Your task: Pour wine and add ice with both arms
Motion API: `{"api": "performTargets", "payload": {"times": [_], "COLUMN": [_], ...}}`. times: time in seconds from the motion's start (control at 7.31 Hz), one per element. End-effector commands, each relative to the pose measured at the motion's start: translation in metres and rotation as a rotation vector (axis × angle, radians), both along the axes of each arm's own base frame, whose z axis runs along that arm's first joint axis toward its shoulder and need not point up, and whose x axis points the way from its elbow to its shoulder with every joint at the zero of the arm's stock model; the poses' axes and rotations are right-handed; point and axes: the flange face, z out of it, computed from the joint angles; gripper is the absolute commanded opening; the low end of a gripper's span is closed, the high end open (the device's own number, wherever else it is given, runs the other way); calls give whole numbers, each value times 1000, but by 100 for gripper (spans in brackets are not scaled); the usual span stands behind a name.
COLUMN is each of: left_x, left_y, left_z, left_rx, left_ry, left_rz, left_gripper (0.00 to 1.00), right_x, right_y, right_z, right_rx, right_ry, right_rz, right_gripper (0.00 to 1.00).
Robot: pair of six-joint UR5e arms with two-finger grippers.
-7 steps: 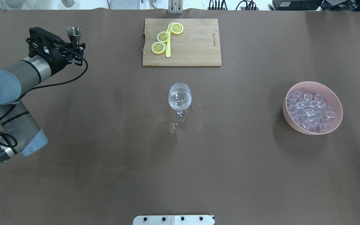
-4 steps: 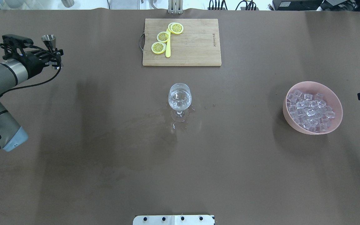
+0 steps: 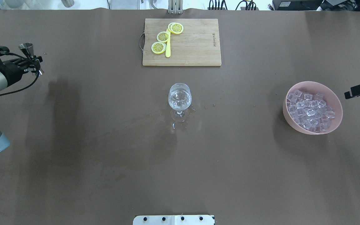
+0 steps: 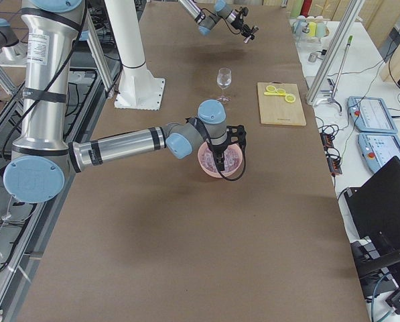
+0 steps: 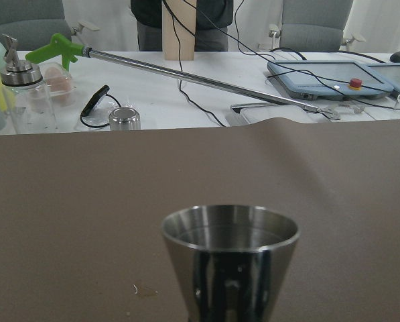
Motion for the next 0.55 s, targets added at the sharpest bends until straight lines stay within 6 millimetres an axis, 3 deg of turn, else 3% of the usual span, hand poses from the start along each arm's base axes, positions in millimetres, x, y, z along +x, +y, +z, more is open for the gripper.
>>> {"api": "performTargets", "payload": {"times": [0.0,0.14,0.27,0.41], "left_x": [-3,1,2,5], "left_y": [0,-10,-12,-18], "left_z": [3,-7,-3,-5], "left_rx": [27,35,16,-4], "left_ry": [3,12,22,3], "left_rz": [-60,-96,-103,-108], "left_gripper": [0,0,0,10], "right_x": [-6,-6,-6,-6], "right_y": [-6,-6,-6,-7], "right_z": [-5,-4,-6,-8], "right_rx": [13,12,16,19], "right_ry": [3,4,2,1], "right_rz": [-2,-2,-2,-2], "right_gripper": [99,99,99,99]}}
